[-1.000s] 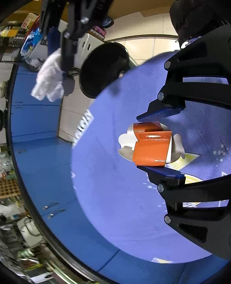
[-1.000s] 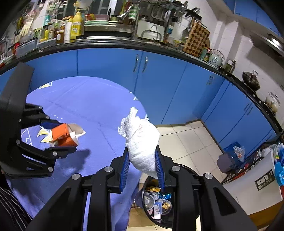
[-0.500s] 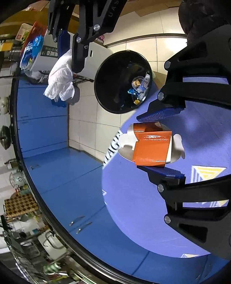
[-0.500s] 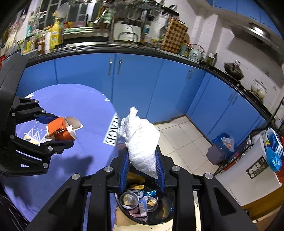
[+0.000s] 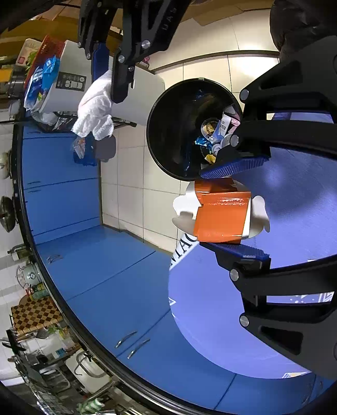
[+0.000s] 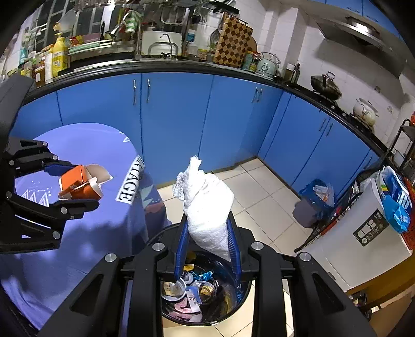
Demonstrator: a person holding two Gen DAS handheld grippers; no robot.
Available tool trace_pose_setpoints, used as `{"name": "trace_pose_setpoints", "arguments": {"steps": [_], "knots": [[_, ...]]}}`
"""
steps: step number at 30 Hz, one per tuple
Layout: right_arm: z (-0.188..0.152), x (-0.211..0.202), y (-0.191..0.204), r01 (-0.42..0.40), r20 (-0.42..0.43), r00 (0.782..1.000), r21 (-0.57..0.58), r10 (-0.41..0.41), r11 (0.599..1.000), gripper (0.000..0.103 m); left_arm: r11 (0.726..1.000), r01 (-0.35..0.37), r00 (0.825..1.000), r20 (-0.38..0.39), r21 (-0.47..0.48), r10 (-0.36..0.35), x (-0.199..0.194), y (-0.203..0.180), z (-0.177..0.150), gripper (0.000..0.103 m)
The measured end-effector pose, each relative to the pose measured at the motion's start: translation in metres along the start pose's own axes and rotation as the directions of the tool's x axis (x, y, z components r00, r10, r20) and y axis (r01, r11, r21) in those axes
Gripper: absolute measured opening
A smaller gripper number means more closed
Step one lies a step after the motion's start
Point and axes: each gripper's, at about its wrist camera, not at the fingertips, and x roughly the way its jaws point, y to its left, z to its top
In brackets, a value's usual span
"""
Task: Collect trash
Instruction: 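Open the right tool over the bin to drop the white tissue, then open the left tool over the bin to drop the orange paper cup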
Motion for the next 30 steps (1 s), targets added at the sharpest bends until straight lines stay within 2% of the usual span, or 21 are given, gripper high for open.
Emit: {"name": "trace_pose_setpoints", "arguments": {"steps": [4, 5, 8, 11, 16, 26, 30], "knots": [[-0.003, 0.005, -0.010, 0.024, -0.007, 1.000, 0.009, -0.024, 1.000, 0.027, 1.000, 0.004, 1.000, -0.002, 0.012, -0.004, 0.005, -0.008, 0.009, 0.048], [-0.004, 0.007, -0.015, 0.018, -0.011, 1.000, 0.021, -0.018, 1.000, 0.031, 1.000, 0.005, 1.000, -0.002, 0.014, -0.005, 0.006, -0.010, 0.011, 0.048], [-0.008, 0.006, -0.027, 0.016, -0.006, 1.000, 0.073, -0.015, 0.997, 0.072, 1.000, 0.009, 1.000, -0.005, 0.025, -0.009, 0.010, -0.016, 0.017, 0.048], [-0.012, -0.001, -0.042, -0.014, 0.032, 0.999, 0.125, 0.011, 0.992, 0.073, 0.999, 0.013, 1.000, -0.007, 0.037, -0.012, 0.013, -0.023, 0.022, 0.048], [-0.021, -0.006, -0.069, 0.024, 0.042, 0.999, 0.190, -0.033, 0.981, 0.073, 0.998, 0.027, 1.000, -0.011, 0.062, -0.026, 0.019, -0.037, 0.032, 0.048], [-0.045, -0.006, -0.101, 0.078, 0.003, 0.997, 0.243, -0.081, 0.967, 0.073, 0.989, 0.064, 0.998, 0.001, 0.135, -0.064, 0.026, -0.082, 0.055, 0.048], [-0.055, -0.005, -0.112, 0.101, -0.009, 0.995, 0.252, -0.102, 0.963, 0.073, 0.986, 0.072, 0.997, 0.002, 0.152, -0.073, 0.032, -0.094, 0.065, 0.051]]}}
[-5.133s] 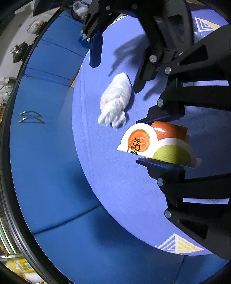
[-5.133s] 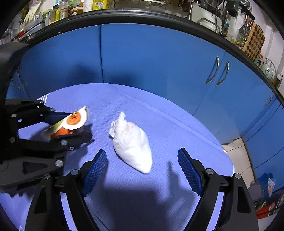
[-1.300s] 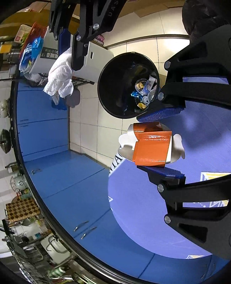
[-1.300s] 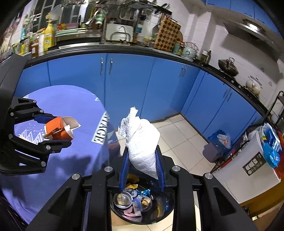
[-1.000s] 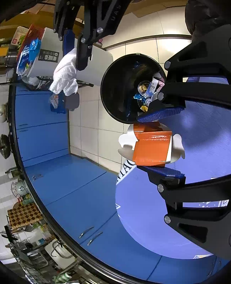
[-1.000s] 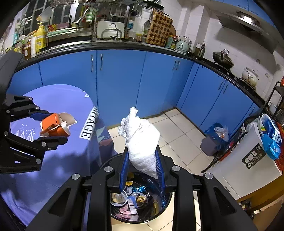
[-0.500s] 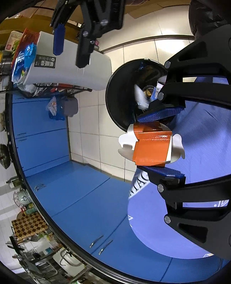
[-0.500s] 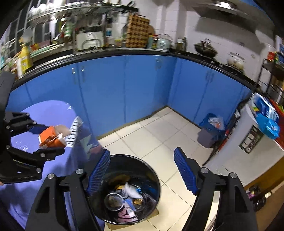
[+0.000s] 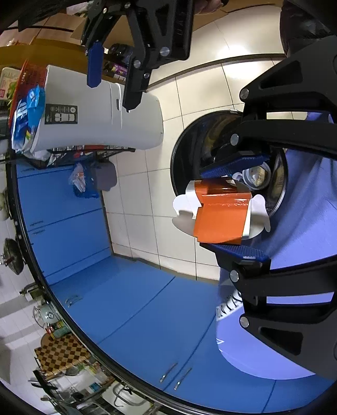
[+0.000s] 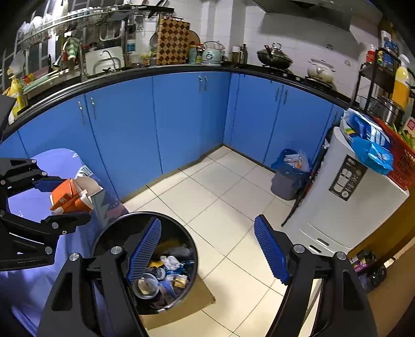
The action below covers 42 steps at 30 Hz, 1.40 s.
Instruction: Collect trash
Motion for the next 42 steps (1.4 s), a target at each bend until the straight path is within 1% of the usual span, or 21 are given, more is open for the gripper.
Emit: {"name": "trace_pose_setpoints", "arguments": {"steps": [4, 5, 7, 9, 10, 12, 15, 17, 20, 27, 33, 40, 42], "knots": [[-0.005, 0.003, -0.012, 0.003, -0.007, 1.000, 0.020, -0.003, 1.000, 0.073, 1.000, -0.005, 1.000, -0.001, 0.007, 0.005, 0.007, -0.006, 0.009, 0.055], [-0.007, 0.004, -0.013, 0.005, -0.008, 1.000, 0.022, -0.004, 1.000, 0.073, 1.000, -0.009, 1.000, -0.003, 0.007, 0.009, 0.010, -0.007, 0.011, 0.058], [-0.009, 0.006, -0.016, 0.004, -0.013, 1.000, 0.029, -0.003, 1.000, 0.073, 1.000, -0.017, 1.000, -0.004, 0.006, 0.017, 0.012, -0.008, 0.013, 0.066], [-0.011, 0.008, -0.017, 0.002, -0.019, 1.000, 0.034, -0.001, 0.999, 0.073, 1.000, -0.023, 1.000, 0.000, -0.003, 0.023, 0.014, -0.009, 0.014, 0.081], [-0.012, 0.010, -0.017, -0.001, -0.021, 1.000, 0.036, 0.002, 0.999, 0.073, 1.000, -0.021, 1.000, 0.004, -0.006, 0.021, 0.014, -0.008, 0.014, 0.083], [-0.012, 0.012, -0.016, 0.000, -0.025, 1.000, 0.035, 0.001, 0.999, 0.073, 1.000, -0.029, 1.000, 0.003, -0.004, 0.029, 0.016, -0.008, 0.014, 0.091], [-0.012, 0.013, -0.013, 0.003, -0.028, 1.000, 0.031, -0.002, 1.000, 0.073, 0.999, -0.040, 0.999, -0.003, -0.007, 0.040, 0.018, -0.008, 0.012, 0.098], [-0.012, 0.013, -0.012, 0.002, -0.027, 1.000, 0.028, -0.001, 1.000, 0.073, 0.999, -0.031, 0.999, -0.011, -0.013, 0.031, 0.020, -0.006, 0.011, 0.098], [-0.011, 0.012, -0.011, 0.005, -0.026, 1.000, 0.022, -0.004, 1.000, 0.073, 0.999, -0.045, 0.999, -0.013, -0.021, 0.045, 0.020, -0.004, 0.008, 0.099], [-0.010, 0.011, -0.009, 0.003, -0.024, 1.000, 0.018, -0.003, 1.000, 0.073, 0.999, -0.021, 0.999, -0.027, -0.037, 0.020, 0.021, 0.001, 0.005, 0.099], [-0.010, 0.012, -0.010, -0.001, -0.026, 1.000, 0.016, 0.001, 1.000, 0.073, 0.999, -0.034, 0.999, -0.028, -0.017, 0.033, 0.020, -0.004, 0.001, 0.099], [-0.010, 0.012, -0.009, -0.001, -0.025, 1.000, 0.018, 0.001, 1.000, 0.073, 1.000, -0.012, 1.000, -0.015, -0.021, 0.012, 0.016, -0.003, 0.001, 0.099], [-0.011, 0.013, -0.010, -0.004, -0.025, 1.000, 0.023, 0.004, 1.000, 0.073, 1.000, -0.019, 1.000, -0.016, -0.012, 0.019, 0.015, -0.004, 0.000, 0.099]]}}
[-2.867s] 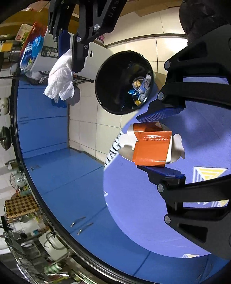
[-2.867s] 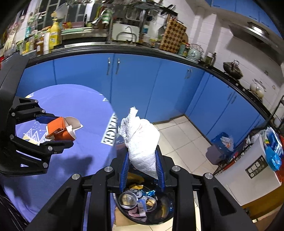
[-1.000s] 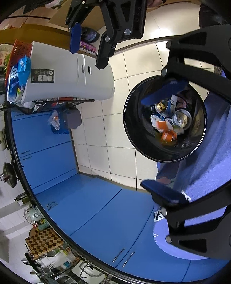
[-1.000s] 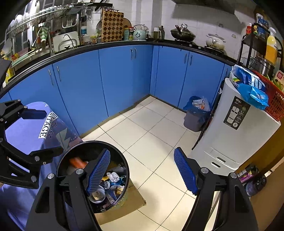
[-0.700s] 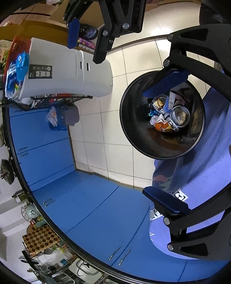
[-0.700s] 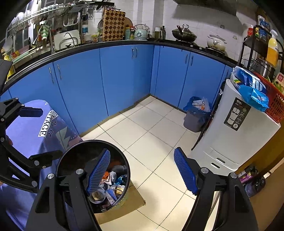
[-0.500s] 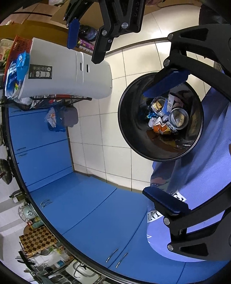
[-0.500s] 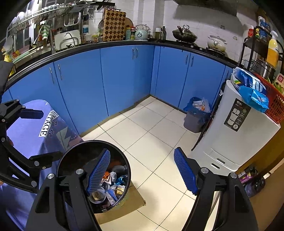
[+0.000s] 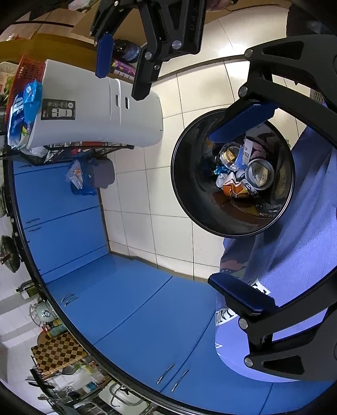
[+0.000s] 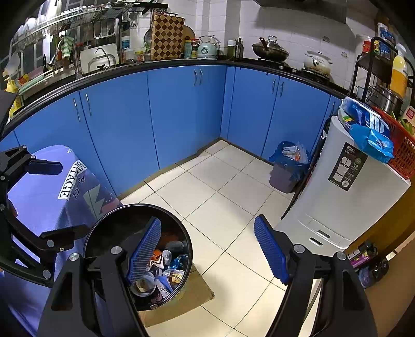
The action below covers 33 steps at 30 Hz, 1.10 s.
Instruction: Collect trash
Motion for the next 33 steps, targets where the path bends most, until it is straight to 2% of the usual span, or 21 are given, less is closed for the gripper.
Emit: {"name": "trace_pose_setpoints", "arguments": {"steps": [5, 33], "knots": [[-0.002, 0.002, -0.001, -0.002, -0.004, 1.000, 0.003, 0.002, 1.000, 0.073, 0.999, -0.029, 1.000, 0.012, 0.034, 0.028, -0.003, -0.006, -0.002, 0.099], [-0.006, 0.004, -0.001, -0.009, -0.011, 1.000, 0.005, 0.009, 1.000, 0.073, 1.000, -0.007, 1.000, 0.023, 0.026, 0.006, -0.011, -0.006, -0.002, 0.099]]}}
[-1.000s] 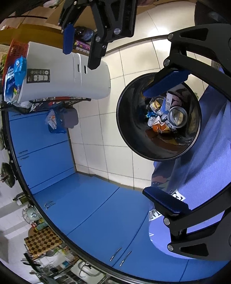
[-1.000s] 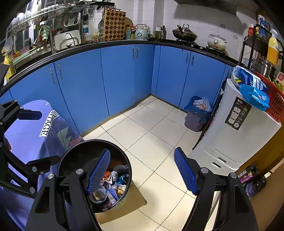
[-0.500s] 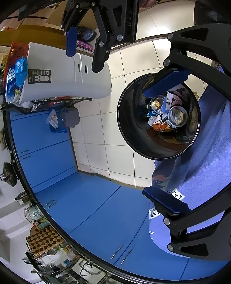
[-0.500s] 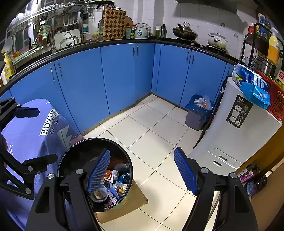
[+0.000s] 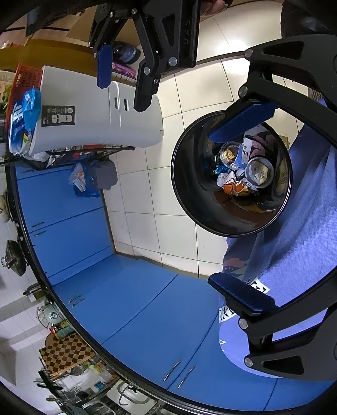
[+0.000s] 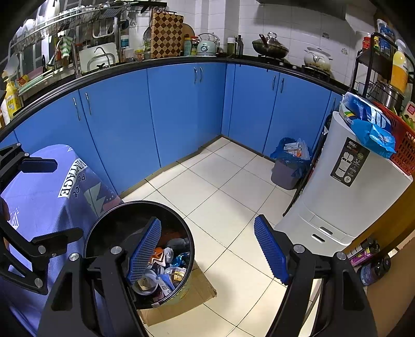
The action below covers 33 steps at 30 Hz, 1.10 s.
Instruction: Collect trash
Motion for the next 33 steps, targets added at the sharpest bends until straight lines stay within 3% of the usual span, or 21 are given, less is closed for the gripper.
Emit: {"name": "trace_pose_setpoints", "arguments": {"steps": [16, 33], "knots": [[-0.0008, -0.0014, -0.0002, -0.004, -0.001, 1.000, 0.001, 0.004, 1.000, 0.073, 0.999, 0.045, 0.999, -0.008, -0.015, -0.045, -0.0003, -0.0005, 0.0013, 0.099], [-0.0004, -0.0012, -0.0006, -0.003, -0.001, 1.000, 0.001, 0.003, 1.000, 0.073, 0.999, 0.038, 0.999, 0.004, -0.007, -0.038, -0.0024, -0.0034, 0.0010, 0.099]]}}
